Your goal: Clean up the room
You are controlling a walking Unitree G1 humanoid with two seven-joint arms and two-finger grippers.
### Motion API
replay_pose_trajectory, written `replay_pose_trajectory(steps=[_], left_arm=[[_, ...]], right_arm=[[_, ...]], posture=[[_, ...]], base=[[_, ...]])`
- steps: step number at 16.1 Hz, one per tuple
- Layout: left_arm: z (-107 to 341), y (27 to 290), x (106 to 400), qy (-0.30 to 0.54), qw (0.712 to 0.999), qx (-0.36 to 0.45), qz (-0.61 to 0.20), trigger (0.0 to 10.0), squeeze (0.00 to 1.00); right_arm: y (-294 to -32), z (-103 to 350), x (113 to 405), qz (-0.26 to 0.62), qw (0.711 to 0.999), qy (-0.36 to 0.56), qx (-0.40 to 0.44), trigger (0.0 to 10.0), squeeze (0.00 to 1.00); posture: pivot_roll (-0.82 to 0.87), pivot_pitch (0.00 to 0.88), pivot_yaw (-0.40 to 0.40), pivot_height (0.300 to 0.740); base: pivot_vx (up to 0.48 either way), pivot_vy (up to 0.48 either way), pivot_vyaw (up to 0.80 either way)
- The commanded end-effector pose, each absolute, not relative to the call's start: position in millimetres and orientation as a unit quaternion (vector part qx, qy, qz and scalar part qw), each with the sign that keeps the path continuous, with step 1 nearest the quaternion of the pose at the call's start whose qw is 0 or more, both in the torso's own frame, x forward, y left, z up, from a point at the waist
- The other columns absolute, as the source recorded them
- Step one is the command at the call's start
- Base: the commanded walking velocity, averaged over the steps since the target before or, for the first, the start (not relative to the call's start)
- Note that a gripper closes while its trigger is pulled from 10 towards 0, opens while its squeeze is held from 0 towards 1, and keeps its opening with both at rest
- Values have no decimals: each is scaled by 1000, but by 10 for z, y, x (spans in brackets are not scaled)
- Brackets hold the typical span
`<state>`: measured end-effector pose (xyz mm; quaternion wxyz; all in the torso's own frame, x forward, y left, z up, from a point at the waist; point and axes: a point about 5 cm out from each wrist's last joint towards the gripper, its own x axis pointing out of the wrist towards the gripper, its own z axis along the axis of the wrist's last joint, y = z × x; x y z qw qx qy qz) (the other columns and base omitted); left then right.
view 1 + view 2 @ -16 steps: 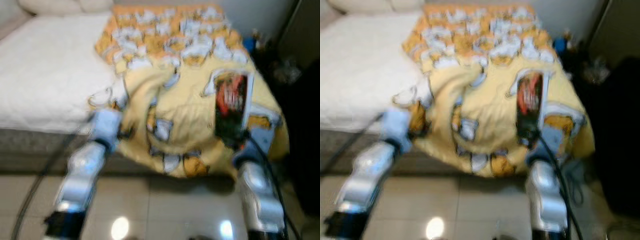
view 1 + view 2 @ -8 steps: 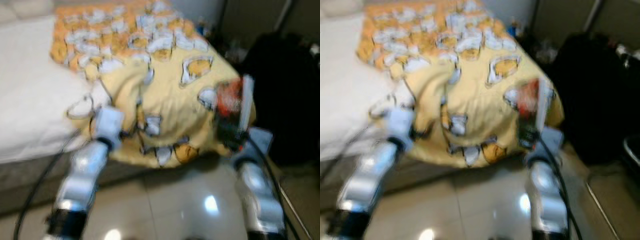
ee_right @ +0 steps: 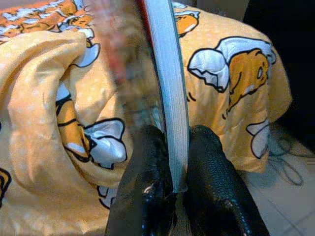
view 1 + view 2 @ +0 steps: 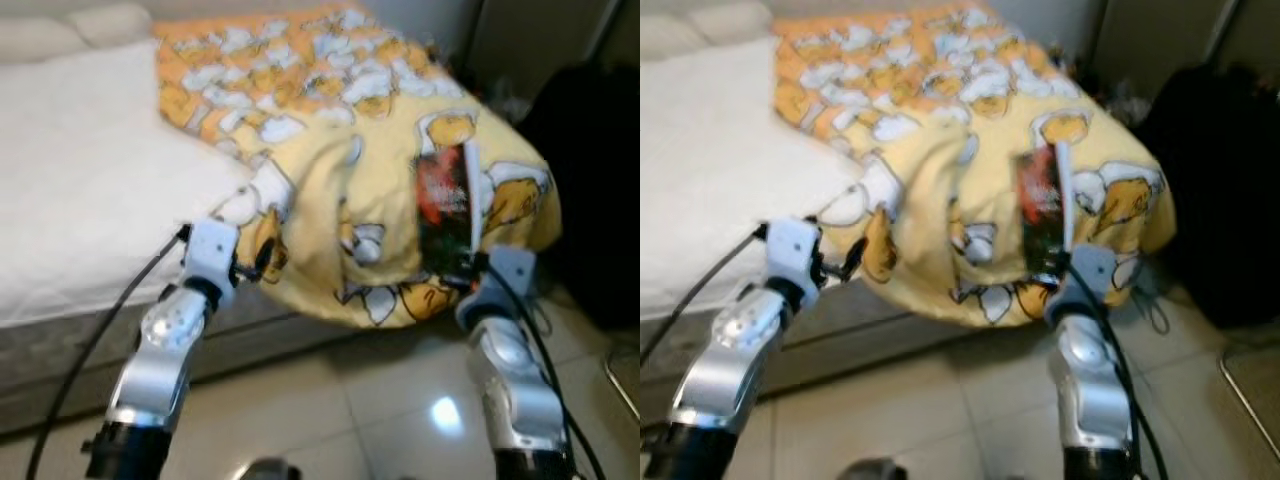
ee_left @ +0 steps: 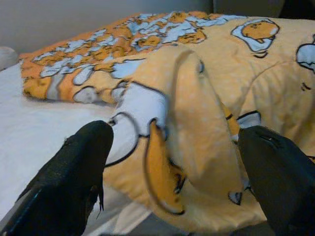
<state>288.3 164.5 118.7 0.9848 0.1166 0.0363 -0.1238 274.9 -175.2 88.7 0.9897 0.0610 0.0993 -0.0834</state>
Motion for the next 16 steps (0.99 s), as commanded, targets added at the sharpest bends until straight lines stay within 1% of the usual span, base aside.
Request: replay_pose_trajectory(steps=[1,6,13,16], left_arm=[[1217,1784,2868,37,988,117,-98,10000,235],[1205,1880,2812,40,990,111,-74,10000,235],[1208,1848,2841,38,991,107,-71,10000,235],[1236,1858,2852,34,991,111,-70,10000,231]], right_arm=[[-1705,1092,2842,-69,994,47,66,10000,0],[-1670,1180,2947,-50,996,31,63,10000,0],[-1655,1184,2974,-38,997,30,57,10000,0],[-1608,1151,2981,-31,997,36,63,10000,0]], posture=[[66,0,12,740],[88,0,-16,740],[89,0,-25,740],[103,0,-33,740]], base=[[0,379,0],[0,391,0],[0,403,0],[0,401,0]])
